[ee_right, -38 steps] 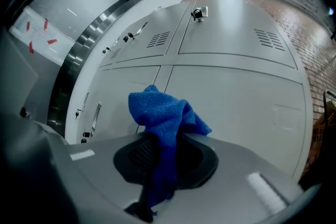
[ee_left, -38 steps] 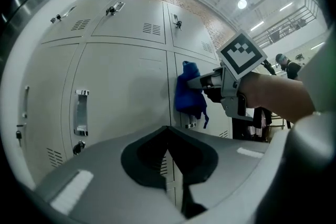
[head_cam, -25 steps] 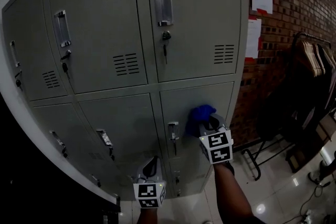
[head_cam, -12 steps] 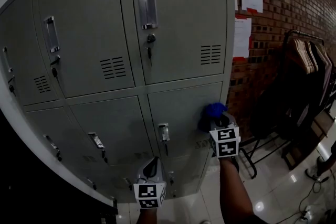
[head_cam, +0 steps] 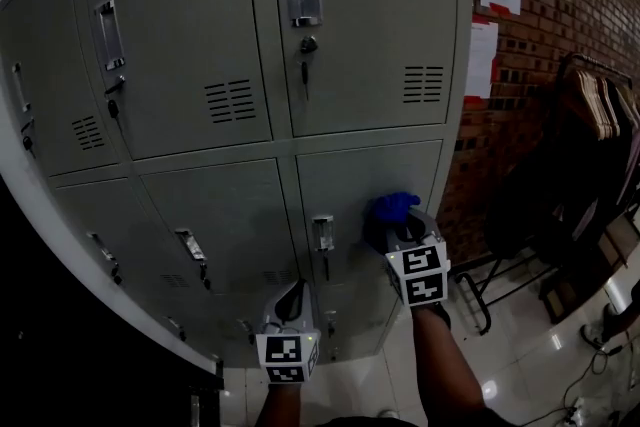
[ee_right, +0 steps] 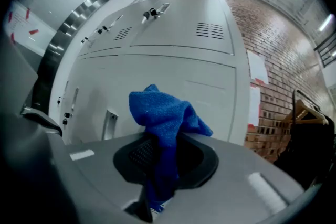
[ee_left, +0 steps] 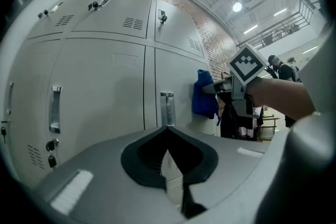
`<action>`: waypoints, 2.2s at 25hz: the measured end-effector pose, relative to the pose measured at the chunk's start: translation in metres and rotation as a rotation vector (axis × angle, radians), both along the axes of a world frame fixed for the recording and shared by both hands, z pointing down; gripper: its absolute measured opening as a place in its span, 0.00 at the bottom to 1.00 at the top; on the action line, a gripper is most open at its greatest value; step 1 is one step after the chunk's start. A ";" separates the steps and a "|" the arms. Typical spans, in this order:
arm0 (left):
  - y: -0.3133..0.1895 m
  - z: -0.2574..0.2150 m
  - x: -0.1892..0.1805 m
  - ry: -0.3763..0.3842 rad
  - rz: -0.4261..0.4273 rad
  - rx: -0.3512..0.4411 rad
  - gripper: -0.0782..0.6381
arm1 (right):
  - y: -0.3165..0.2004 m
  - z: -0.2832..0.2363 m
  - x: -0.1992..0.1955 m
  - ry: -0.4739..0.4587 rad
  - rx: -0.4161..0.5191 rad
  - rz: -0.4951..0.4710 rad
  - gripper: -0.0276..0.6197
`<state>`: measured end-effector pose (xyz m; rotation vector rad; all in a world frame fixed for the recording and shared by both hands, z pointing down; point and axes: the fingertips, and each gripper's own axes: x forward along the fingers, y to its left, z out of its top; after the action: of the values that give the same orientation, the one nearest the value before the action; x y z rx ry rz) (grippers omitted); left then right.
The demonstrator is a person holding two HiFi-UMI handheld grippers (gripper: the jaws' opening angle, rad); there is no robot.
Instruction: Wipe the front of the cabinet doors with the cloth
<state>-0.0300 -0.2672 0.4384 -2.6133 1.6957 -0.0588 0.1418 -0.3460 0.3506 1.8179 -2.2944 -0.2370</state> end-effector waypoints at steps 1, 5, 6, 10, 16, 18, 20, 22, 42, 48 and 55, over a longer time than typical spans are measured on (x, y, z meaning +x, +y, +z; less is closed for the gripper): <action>0.000 -0.001 -0.002 0.000 -0.004 0.001 0.12 | 0.000 0.004 -0.014 0.001 -0.010 -0.034 0.13; 0.002 -0.001 -0.016 0.004 -0.027 0.005 0.12 | 0.002 0.027 -0.073 0.009 -0.061 -0.174 0.13; 0.002 0.000 -0.022 0.005 -0.036 0.004 0.12 | 0.003 0.033 -0.087 0.018 -0.069 -0.208 0.13; 0.003 -0.001 -0.042 0.015 -0.070 0.006 0.12 | -0.003 0.042 -0.131 0.065 -0.074 -0.282 0.13; 0.003 0.006 -0.057 0.020 -0.093 -0.012 0.12 | -0.006 0.046 -0.133 0.089 -0.065 -0.250 0.13; 0.003 0.008 -0.055 0.016 -0.084 -0.016 0.12 | -0.006 0.044 -0.132 0.084 -0.069 -0.261 0.13; 0.003 0.008 -0.053 0.013 -0.079 -0.016 0.12 | -0.004 0.043 -0.129 0.081 -0.072 -0.266 0.13; 0.003 0.007 -0.053 0.012 -0.079 -0.015 0.12 | -0.004 0.045 -0.119 0.085 -0.072 -0.251 0.13; 0.003 0.015 -0.016 -0.002 -0.029 -0.037 0.12 | -0.013 0.057 0.061 0.086 -0.094 0.073 0.13; 0.003 0.014 -0.017 -0.010 -0.038 -0.031 0.12 | -0.012 0.058 0.072 0.134 -0.080 0.141 0.13; 0.003 0.019 -0.023 -0.013 -0.049 -0.041 0.12 | 0.003 0.118 0.080 0.087 -0.157 0.155 0.13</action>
<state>-0.0532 -0.2643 0.4577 -2.5944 1.7727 -0.1119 0.2213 -0.3430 0.4682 1.8561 -2.0407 -0.1060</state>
